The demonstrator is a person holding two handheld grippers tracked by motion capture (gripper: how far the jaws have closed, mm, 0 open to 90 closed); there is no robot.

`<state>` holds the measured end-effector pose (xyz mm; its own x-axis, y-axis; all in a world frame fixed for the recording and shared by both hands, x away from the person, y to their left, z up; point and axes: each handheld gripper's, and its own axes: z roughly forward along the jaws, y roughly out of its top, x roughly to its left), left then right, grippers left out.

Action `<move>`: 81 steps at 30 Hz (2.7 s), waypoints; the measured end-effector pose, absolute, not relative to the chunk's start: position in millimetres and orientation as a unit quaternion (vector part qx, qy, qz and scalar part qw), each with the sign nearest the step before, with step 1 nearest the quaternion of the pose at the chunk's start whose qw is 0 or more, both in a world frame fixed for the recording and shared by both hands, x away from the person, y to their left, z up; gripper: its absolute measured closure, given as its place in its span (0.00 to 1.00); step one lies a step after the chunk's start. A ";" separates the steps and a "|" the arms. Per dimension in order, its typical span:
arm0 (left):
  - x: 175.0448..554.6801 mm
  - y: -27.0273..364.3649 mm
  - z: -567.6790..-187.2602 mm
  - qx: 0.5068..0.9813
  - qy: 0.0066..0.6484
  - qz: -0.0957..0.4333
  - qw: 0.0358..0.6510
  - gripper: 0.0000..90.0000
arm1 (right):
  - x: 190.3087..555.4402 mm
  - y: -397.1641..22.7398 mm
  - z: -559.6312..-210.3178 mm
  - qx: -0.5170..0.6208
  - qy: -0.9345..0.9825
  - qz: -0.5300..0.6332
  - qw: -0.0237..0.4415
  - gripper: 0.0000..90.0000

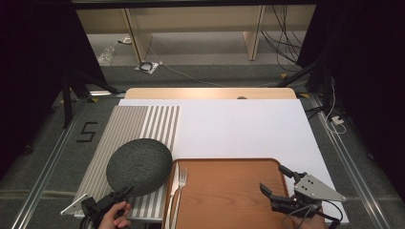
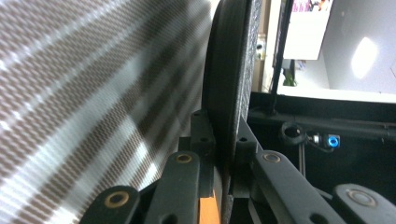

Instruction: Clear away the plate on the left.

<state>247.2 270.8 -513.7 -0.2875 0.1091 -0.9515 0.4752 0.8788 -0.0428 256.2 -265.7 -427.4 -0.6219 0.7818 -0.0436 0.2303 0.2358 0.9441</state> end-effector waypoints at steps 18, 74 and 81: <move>249.5 238.4 -507.8 0.254 0.753 -0.215 0.568 0.93 | 256.6 -266.4 -427.6 0.343 0.740 0.513 0.269 0.20; 262.7 129.2 -501.4 0.408 0.700 -0.311 0.496 0.92 | 256.1 -267.2 -427.0 0.344 0.734 0.519 0.271 0.20; 263.1 120.0 -503.8 0.420 0.699 -0.315 0.486 0.92 | 255.8 -267.7 -426.7 0.346 0.735 0.517 0.270 0.20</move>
<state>263.1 120.0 -503.8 -0.1758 0.2806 -0.9436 0.8930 0.4488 -0.0330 255.8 -267.7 -426.7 -0.6156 0.7871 -0.0388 0.2292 0.2259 0.9468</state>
